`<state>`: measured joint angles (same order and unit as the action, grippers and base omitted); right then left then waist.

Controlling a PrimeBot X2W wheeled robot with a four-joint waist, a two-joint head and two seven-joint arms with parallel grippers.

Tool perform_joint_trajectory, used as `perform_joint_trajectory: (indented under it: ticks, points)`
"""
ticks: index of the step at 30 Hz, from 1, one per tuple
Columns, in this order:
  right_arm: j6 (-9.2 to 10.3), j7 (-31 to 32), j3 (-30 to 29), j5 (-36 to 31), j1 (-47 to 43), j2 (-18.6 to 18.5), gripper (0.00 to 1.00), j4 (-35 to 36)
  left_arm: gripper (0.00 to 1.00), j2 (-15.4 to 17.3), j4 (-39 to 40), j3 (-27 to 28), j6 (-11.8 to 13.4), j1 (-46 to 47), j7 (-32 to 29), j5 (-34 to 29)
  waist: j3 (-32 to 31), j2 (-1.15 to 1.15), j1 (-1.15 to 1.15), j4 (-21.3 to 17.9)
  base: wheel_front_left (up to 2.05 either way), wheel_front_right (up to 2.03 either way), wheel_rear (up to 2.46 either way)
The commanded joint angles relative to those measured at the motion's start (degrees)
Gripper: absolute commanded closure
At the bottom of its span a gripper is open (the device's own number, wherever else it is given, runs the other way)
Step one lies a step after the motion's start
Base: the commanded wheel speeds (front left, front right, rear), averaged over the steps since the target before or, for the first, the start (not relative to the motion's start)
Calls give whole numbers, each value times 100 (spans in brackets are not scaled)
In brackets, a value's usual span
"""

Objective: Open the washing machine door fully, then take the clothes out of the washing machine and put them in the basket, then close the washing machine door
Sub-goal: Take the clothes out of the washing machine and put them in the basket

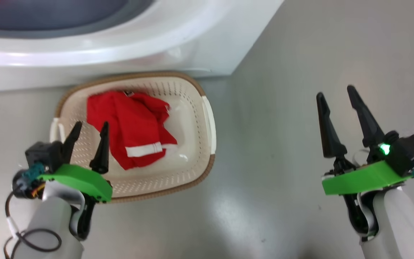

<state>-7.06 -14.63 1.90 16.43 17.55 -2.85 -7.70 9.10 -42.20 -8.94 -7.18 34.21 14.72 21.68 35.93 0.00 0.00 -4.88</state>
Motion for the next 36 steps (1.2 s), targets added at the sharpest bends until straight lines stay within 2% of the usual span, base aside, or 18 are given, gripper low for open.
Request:
perform_joint_trajectory:
  ticks: [1,24,36]
  points:
    - [-43,-37,74,-119,-233,-3,0,71,0,75,246,295,-31,-323,28,-25,-485,0,0,244,0,0,0]
    - [-43,-37,19,-351,-1066,-3,0,-173,0,-260,1983,1088,-31,-1750,28,-724,-1901,0,0,711,0,0,0]
    - [-43,-37,-85,-354,-1540,-3,0,-164,0,-358,2643,1359,-31,-2391,28,-883,-2319,0,0,849,0,0,0]
